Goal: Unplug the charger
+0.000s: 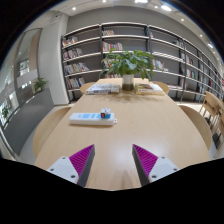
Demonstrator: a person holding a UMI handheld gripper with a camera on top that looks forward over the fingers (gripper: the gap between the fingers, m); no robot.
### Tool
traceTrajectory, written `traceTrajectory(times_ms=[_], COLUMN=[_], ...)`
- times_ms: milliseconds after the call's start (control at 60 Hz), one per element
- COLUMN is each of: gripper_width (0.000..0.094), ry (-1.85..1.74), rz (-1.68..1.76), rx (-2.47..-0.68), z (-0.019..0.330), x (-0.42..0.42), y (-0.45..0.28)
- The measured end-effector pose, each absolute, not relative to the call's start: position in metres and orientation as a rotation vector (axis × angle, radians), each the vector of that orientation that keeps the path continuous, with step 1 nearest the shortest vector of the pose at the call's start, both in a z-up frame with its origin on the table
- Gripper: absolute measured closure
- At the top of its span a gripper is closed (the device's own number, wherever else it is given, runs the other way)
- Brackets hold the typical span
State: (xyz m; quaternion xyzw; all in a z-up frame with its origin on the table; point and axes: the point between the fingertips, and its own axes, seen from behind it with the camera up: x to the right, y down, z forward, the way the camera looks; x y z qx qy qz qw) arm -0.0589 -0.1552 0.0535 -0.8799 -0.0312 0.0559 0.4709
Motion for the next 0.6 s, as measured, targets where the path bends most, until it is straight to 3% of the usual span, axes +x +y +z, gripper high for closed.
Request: traceTrajectory(times_ms=[200,333,433,500,600], gripper_width=[0.0207,0.0282,0.0404,0.0561,0.0587], ry=[-0.054,-0.043,-0.033,0.013,0.030], rz=[0.123,0.103,0.081,0.084,0.089], rx=[-2.148,-2.166,-2.187,-2.171,-2.171], z=[0.048,0.037,0.027,0.027,0.027], x=[-0.096,-0.104,-0.100,-0.098,-0.097], y=[-0.034,0.014,0.028,0.035,0.032])
